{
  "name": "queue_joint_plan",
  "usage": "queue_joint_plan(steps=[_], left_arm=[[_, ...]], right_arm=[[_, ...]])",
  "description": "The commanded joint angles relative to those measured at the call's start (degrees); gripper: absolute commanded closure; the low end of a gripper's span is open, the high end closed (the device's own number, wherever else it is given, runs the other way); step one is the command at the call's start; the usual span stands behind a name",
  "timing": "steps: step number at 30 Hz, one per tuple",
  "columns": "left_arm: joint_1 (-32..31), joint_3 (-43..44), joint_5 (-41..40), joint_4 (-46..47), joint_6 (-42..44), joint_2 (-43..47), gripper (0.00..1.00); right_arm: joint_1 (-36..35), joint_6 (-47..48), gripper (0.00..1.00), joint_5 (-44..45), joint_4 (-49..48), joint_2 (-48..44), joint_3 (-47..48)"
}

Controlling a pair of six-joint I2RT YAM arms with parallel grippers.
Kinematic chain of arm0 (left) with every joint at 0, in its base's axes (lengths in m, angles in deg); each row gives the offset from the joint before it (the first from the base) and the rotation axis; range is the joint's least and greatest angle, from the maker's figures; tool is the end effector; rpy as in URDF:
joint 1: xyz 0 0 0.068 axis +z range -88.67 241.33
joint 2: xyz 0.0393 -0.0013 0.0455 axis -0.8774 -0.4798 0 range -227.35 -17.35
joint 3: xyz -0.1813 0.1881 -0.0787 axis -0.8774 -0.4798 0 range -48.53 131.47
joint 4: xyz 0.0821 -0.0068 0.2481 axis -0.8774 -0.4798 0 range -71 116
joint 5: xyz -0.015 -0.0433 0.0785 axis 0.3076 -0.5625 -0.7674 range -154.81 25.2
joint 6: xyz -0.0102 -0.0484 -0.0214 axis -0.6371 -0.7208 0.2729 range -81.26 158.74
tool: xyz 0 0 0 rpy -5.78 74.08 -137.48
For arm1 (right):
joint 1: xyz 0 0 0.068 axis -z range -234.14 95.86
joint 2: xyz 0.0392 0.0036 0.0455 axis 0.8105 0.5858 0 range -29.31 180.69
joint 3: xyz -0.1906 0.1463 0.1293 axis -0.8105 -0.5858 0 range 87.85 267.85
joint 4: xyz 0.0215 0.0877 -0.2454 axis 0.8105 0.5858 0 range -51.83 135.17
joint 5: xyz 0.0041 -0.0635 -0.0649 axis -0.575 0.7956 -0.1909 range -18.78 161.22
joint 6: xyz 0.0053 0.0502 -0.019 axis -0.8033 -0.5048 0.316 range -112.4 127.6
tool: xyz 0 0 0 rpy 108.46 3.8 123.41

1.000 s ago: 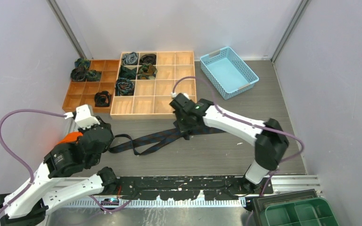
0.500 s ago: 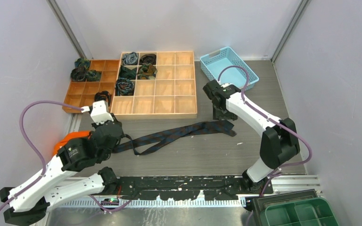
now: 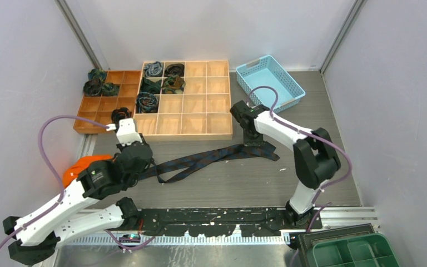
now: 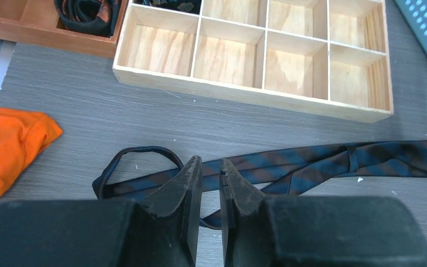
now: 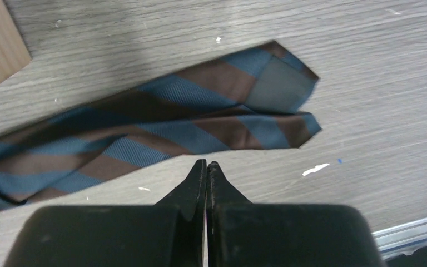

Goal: Roll the ties
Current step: Flatten out the tie at the center of the board.

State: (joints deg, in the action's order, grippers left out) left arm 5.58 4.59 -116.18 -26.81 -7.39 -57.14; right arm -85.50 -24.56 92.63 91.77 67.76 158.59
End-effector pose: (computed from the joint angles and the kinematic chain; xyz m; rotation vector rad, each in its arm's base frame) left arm 0.0881 -0.0803 0.3362 -0.2748 1.9619 -0.1220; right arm 0.2779 0.1541 0.2151 0.0658 2.7796 -0.3179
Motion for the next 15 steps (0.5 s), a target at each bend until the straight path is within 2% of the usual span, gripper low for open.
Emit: queue_joint_plan(steps=[1,5,9,15], left_arm=[[0.1,2.1,0.7,3.0,0.1,-2.6,0.81],[0.1,1.8,1.4,6.0,1.3,-2.7,0.81],[0.2,3.3,2.1,7.9,3.1,-5.2,0.81],[0.6,5.1,4.5,9.9,4.2,-9.8,0.81]], right_arm=[[0.0,-0.9,0.99,-3.0,-3.6,4.2,2.9],[0.1,-2.4,0.99,-7.8,-6.9,5.8,-0.4],[1.5,-3.4,0.99,-6.8,-7.6,7.9,-2.9],[7.9,-4.0,0.99,-4.5,-5.9,8.2,-4.5]])
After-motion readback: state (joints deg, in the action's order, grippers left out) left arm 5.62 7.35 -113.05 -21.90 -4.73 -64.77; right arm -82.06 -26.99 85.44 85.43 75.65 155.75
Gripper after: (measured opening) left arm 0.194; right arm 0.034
